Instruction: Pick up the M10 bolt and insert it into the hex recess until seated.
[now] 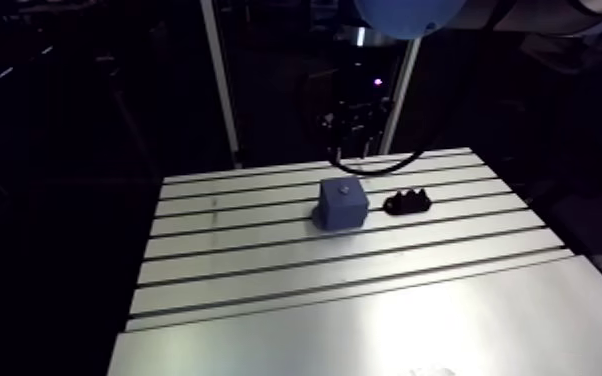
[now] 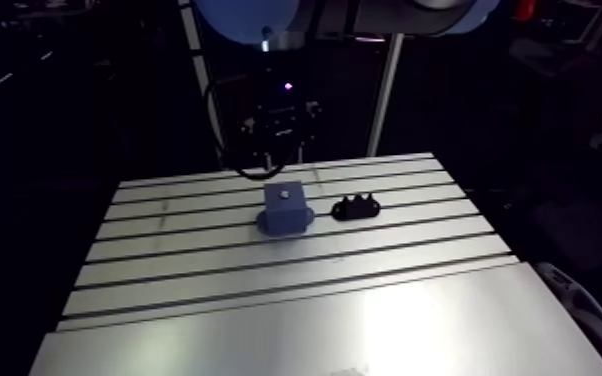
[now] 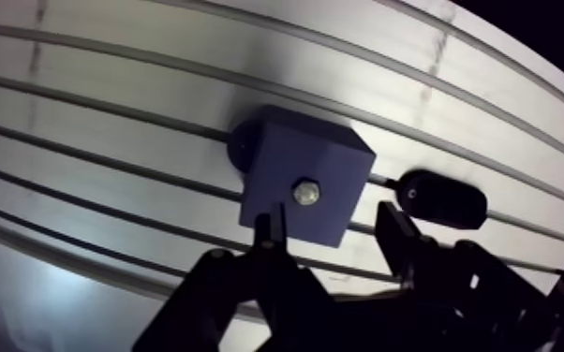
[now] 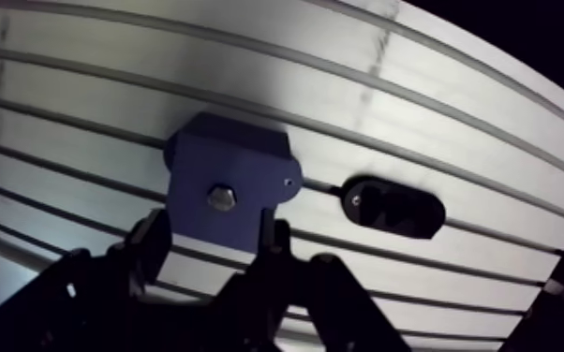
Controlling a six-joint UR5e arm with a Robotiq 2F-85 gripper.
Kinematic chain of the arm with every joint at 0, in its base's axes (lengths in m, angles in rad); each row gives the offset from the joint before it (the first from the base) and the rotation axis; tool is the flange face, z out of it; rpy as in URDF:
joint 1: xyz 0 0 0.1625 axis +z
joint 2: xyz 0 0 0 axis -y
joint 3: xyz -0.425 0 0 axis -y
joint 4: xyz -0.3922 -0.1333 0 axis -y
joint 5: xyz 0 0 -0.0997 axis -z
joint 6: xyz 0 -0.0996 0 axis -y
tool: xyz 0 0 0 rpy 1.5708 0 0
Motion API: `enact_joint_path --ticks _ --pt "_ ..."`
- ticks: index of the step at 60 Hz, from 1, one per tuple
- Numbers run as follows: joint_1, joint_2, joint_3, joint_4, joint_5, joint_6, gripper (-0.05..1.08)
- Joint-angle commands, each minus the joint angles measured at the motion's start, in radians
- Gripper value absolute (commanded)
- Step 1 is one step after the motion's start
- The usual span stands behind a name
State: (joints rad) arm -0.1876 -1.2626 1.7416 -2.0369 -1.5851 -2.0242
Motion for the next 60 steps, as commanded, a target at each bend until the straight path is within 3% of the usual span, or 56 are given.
enact_joint_path --ticks 1,15,31,60 --pt "-0.001 0.007 -0.015 0.071 -0.004 0.176 1.08" --pt "0.002 0.013 -0.014 0.082 -0.005 0.286 1.08" --pt "0.003 0.047 -0.006 0.077 -0.002 0.3 1.08" --pt "0.002 0.055 -0.001 0.039 -0.006 0.281 1.08"
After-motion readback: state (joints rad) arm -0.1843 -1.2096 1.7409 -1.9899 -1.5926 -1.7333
